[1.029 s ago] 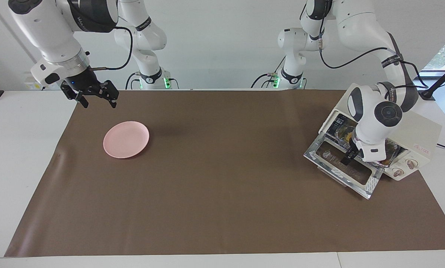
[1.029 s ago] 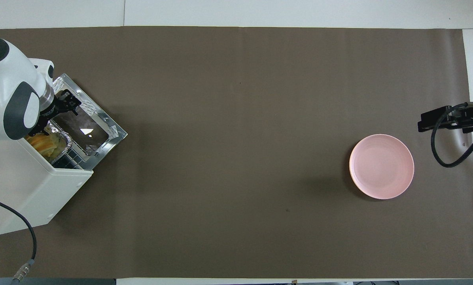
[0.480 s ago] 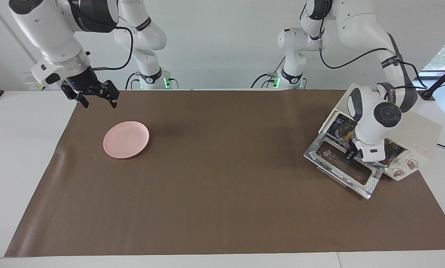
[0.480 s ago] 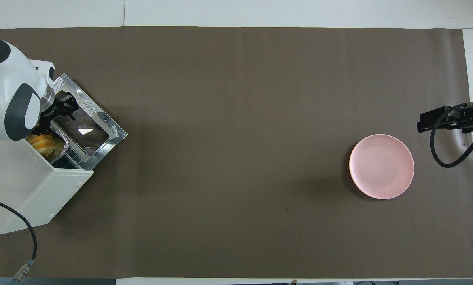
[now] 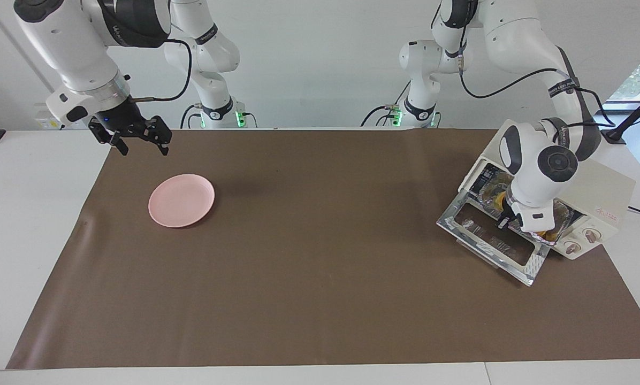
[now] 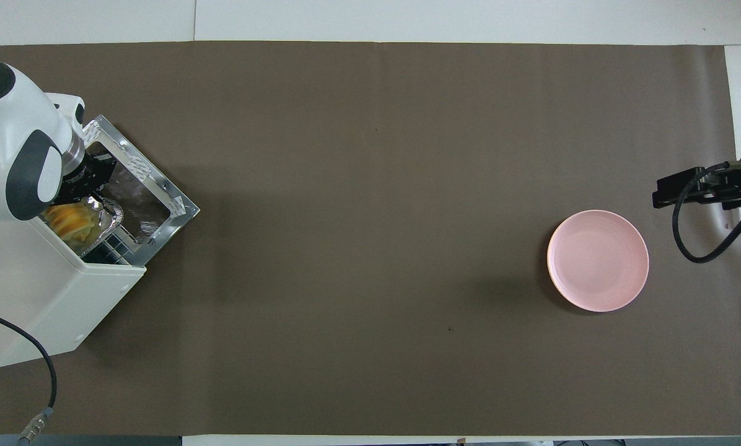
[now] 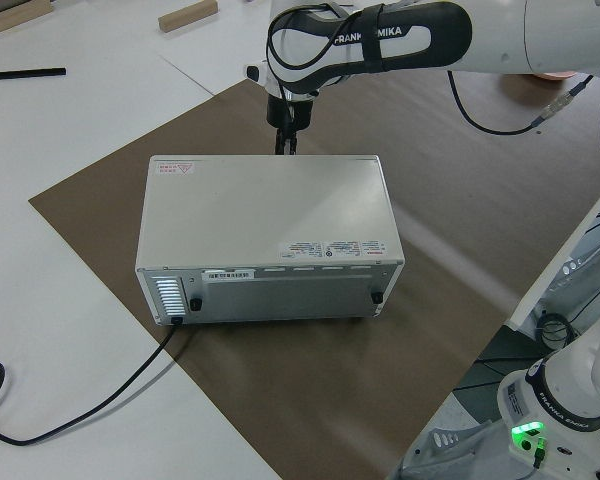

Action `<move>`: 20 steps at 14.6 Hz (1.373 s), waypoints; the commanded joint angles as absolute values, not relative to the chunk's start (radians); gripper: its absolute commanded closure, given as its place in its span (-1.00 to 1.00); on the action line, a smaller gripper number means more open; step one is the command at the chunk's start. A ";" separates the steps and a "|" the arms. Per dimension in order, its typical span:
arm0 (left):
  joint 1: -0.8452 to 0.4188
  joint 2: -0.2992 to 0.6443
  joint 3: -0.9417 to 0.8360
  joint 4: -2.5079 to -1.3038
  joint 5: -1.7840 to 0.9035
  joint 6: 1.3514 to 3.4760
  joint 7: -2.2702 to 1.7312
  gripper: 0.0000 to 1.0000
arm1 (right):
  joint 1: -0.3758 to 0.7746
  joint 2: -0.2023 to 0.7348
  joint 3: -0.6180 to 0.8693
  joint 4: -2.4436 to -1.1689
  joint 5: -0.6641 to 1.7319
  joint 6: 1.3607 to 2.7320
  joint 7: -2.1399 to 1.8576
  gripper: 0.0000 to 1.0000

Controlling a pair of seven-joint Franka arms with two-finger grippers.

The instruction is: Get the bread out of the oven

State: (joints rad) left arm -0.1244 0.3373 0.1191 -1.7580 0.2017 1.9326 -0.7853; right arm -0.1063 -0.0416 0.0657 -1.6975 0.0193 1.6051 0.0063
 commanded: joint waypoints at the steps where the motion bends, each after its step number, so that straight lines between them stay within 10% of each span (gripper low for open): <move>1: -0.138 0.325 0.117 -1.761 0.222 1.939 -0.805 1.00 | -0.114 -0.071 0.071 -1.729 0.031 1.608 -0.021 -1.00; 20: -0.196 0.348 -0.350 -1.647 0.107 2.011 -0.971 1.00 | -0.143 -0.074 0.069 -1.740 0.029 1.608 -0.025 -1.00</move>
